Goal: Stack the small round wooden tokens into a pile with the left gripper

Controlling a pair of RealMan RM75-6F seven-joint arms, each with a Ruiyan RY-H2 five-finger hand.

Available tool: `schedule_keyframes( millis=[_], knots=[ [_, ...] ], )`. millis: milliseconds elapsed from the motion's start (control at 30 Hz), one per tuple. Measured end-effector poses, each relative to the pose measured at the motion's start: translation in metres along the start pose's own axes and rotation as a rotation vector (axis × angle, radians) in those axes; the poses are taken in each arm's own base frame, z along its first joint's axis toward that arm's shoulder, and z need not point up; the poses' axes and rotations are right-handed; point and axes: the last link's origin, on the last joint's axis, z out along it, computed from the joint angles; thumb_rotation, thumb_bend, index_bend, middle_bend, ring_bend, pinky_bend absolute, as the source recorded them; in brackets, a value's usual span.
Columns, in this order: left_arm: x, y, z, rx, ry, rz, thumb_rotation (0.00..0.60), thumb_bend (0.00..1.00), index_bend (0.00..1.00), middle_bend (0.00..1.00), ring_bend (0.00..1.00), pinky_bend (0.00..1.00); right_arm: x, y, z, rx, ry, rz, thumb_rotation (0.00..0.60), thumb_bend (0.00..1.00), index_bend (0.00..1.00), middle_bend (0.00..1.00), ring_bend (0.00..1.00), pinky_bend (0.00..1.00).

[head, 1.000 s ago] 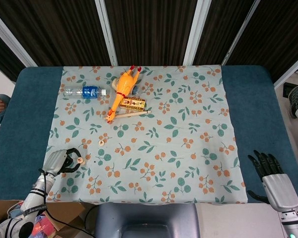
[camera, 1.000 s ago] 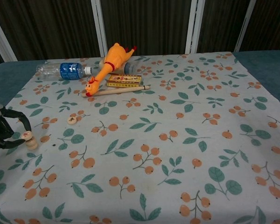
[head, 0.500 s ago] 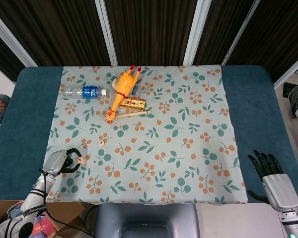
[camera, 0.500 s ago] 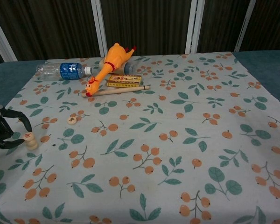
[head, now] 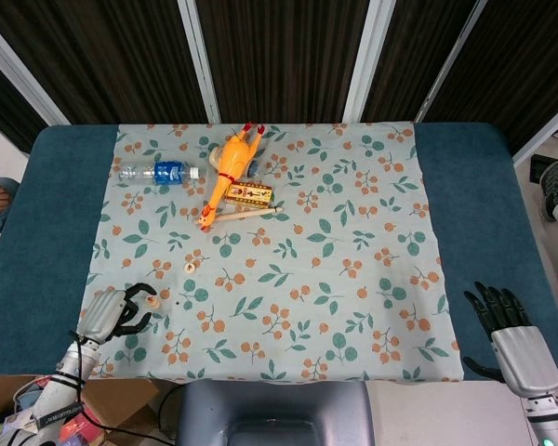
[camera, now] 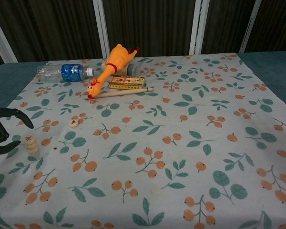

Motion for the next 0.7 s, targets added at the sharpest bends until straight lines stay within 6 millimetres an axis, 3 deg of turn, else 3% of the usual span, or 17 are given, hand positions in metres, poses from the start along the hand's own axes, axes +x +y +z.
schedule_keyframes(
  millis=[300,700],
  knots=[
    [-0.027,-0.002,-0.01,0.008,-0.077,0.083,0.6,0.43,0.32,1.0,1.0,1.0,0.002,0.001,-0.002,0.002,0.007,0.004,0.6,0.13,0.0,0.0,0.0,0.0],
    [-0.029,-0.01,-0.01,0.04,-0.087,0.098,0.6,0.43,0.32,1.0,1.0,1.0,0.001,0.0,-0.001,0.002,0.006,0.002,0.6,0.13,0.0,0.0,0.0,0.0]
  ],
)
